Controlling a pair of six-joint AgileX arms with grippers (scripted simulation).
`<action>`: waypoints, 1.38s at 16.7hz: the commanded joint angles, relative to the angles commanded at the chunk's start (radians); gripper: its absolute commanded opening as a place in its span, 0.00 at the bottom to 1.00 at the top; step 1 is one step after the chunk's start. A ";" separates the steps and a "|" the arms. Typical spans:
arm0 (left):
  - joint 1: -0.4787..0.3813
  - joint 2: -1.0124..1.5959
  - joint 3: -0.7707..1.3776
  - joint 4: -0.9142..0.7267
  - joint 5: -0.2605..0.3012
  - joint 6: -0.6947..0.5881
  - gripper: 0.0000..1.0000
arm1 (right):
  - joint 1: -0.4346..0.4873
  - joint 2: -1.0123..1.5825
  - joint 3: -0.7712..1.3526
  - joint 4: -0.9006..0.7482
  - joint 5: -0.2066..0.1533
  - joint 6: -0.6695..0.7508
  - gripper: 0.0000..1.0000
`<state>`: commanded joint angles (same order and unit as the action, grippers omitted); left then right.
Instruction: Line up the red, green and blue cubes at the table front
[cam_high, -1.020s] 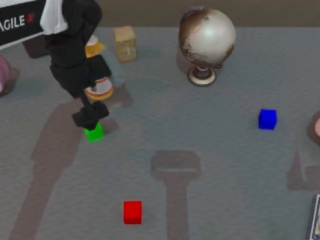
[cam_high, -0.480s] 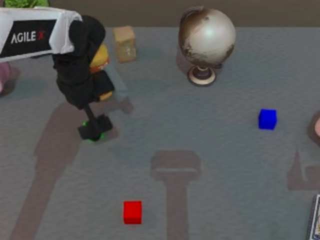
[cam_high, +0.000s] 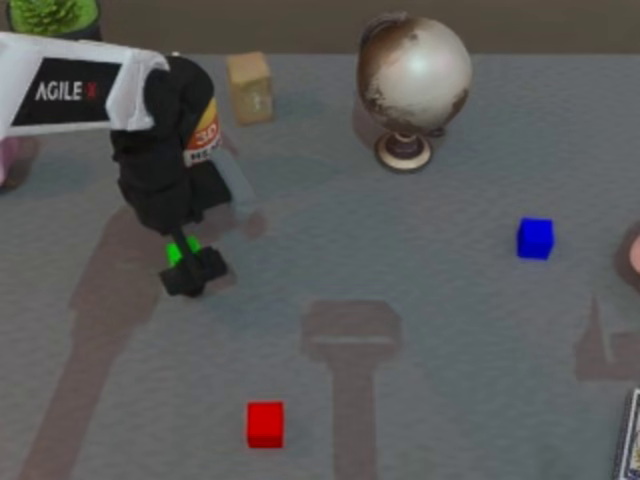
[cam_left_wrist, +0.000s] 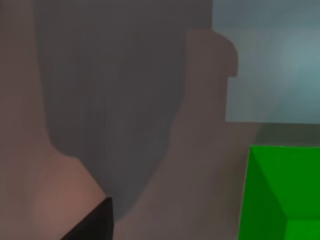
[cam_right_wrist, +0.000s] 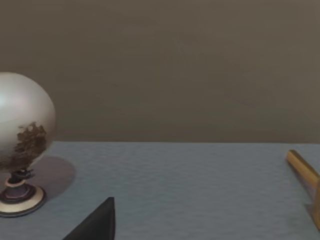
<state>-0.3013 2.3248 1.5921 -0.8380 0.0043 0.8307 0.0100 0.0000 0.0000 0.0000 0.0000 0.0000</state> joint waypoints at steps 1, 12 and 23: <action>0.000 0.000 0.000 0.000 0.000 0.000 0.85 | 0.000 0.000 0.000 0.000 0.000 0.000 1.00; 0.000 0.000 0.000 0.000 0.000 0.000 0.02 | 0.000 0.000 0.000 0.000 0.000 0.000 1.00; 0.003 -0.031 0.015 -0.034 0.009 -0.010 0.00 | 0.000 0.000 0.000 0.000 0.000 0.000 1.00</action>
<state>-0.2981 2.2943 1.6069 -0.8716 0.0137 0.8209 0.0100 0.0000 0.0000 0.0000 0.0000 0.0000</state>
